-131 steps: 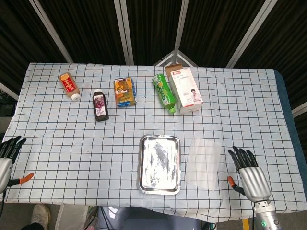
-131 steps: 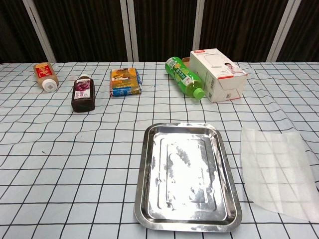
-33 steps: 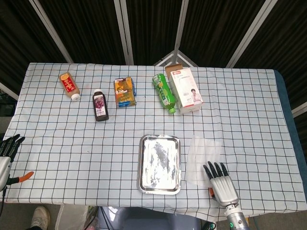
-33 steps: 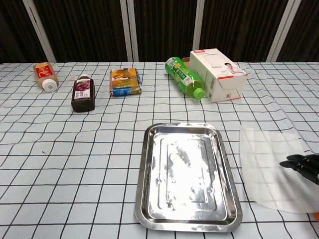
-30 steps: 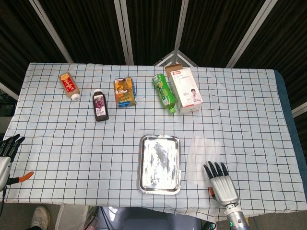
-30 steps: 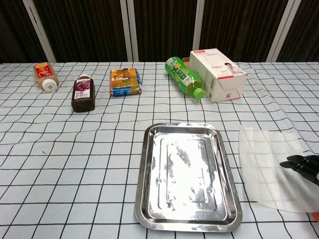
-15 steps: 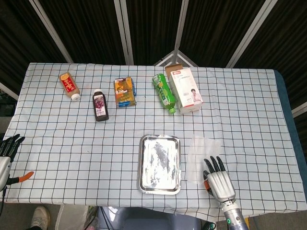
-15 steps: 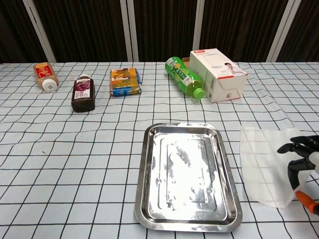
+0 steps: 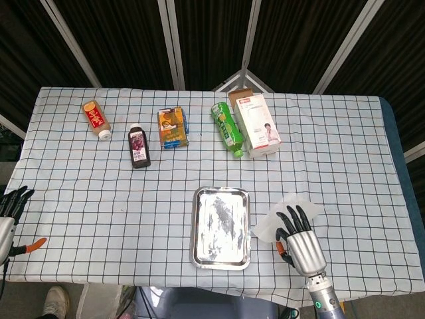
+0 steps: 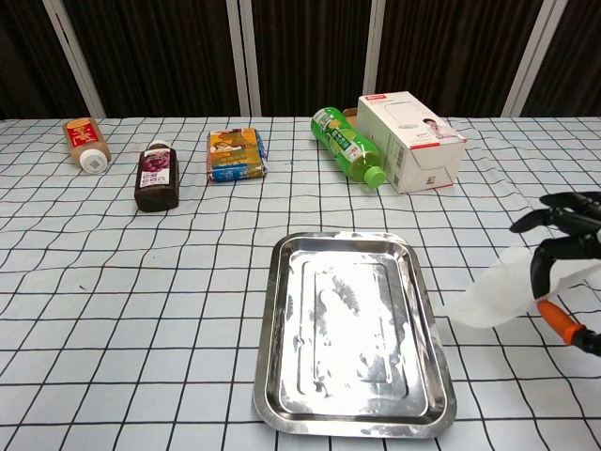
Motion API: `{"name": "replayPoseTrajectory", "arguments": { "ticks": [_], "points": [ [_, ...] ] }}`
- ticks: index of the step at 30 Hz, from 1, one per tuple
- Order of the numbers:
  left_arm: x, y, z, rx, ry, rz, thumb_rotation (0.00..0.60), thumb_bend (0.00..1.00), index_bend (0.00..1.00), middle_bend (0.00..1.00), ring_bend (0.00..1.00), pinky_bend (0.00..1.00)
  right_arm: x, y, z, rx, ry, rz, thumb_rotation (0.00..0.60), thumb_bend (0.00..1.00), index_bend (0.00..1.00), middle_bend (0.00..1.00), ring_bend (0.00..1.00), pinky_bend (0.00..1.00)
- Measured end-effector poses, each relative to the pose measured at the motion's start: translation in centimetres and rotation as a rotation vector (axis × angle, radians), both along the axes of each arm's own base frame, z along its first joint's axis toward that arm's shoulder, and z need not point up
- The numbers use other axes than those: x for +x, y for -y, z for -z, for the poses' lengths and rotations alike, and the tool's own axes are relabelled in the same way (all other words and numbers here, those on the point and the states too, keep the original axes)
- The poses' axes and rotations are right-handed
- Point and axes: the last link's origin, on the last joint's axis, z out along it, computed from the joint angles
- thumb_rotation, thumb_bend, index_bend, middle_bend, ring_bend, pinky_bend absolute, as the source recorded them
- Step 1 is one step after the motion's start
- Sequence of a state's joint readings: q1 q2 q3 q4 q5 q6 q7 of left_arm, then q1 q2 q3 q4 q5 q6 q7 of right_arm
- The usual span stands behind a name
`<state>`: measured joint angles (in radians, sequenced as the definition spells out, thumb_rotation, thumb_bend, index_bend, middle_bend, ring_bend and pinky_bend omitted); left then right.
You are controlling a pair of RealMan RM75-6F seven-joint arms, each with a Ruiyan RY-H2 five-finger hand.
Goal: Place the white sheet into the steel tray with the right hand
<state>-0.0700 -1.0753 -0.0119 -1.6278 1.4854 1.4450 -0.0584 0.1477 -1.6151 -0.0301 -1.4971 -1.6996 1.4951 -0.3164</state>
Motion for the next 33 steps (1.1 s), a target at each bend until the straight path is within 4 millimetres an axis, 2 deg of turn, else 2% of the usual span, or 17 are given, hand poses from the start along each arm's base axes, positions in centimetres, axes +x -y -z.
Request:
{"name": "replayPoseTrajectory", "arguments": {
  "ticks": [7, 12, 22, 27, 33],
  "points": [
    [0.0, 0.0, 0.0, -0.002, -0.002, 0.0, 0.6, 0.0, 0.0, 0.0, 0.0, 0.0, 2.9, 0.3, -1.0, -0.044, 0.121, -0.132, 0.6, 0.52, 0.69, 0.23, 0.08, 0.0],
    [0.0, 0.0, 0.0, 0.0, -0.001, 0.0, 0.6, 0.0, 0.0, 0.0, 0.0, 0.0, 5.3, 0.5, -0.9, -0.056, 0.165, -0.218, 0.6, 0.52, 0.69, 0.23, 0.08, 0.0],
    [-0.1, 0.0, 0.0, -0.005, 0.003, -0.001, 0.6, 0.0, 0.0, 0.0, 0.0, 0.0, 9.4, 3.1, -1.2, -0.07, 0.234, -0.249, 0.6, 0.52, 0.69, 0.23, 0.08, 0.0],
    [-0.1, 0.0, 0.0, -0.006, 0.002, -0.002, 0.6, 0.0, 0.0, 0.0, 0.0, 0.0, 10.6, 3.1, -1.2, -0.053, 0.309, -0.244, 0.6, 0.52, 0.69, 0.23, 0.08, 0.0],
    [-0.1, 0.0, 0.0, -0.008, 0.0, -0.001, 0.6, 0.0, 0.0, 0.0, 0.0, 0.0, 11.5, 2.2, -1.2, -0.047, 0.392, -0.271, 0.6, 0.52, 0.69, 0.23, 0.08, 0.0]
  ]
}}
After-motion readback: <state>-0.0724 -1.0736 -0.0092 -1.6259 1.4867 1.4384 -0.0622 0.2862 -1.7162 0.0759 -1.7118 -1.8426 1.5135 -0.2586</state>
